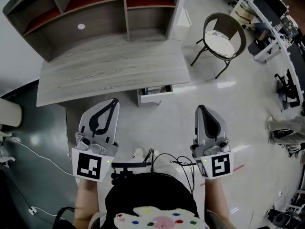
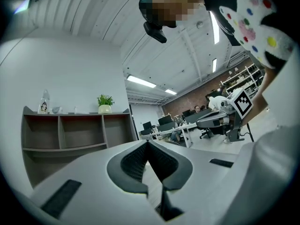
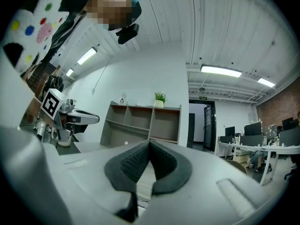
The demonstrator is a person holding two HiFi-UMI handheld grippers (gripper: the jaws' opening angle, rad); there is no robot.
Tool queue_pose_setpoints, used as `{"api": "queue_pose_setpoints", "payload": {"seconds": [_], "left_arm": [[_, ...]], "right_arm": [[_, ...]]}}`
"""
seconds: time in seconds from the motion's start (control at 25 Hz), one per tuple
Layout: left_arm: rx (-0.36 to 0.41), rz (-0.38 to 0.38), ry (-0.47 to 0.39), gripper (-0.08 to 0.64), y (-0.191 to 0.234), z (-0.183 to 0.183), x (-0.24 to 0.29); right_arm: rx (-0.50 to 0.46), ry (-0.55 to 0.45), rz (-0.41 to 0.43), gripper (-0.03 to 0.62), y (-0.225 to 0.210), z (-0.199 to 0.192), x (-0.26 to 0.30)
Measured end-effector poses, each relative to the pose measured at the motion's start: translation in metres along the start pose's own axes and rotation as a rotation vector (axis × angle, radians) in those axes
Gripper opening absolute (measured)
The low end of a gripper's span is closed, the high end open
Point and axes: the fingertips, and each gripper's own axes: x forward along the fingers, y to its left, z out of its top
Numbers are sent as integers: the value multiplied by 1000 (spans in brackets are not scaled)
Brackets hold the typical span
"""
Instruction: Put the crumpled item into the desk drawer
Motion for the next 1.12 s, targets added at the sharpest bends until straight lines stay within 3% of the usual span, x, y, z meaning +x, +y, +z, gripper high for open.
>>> {"api": "queue_pose_setpoints", "payload": {"seconds": [1.12], "left_arm": [[11,-62,72,6,-18,-24,1]], "right_arm": [[-2,30,41,9,14,-14,13]]}}
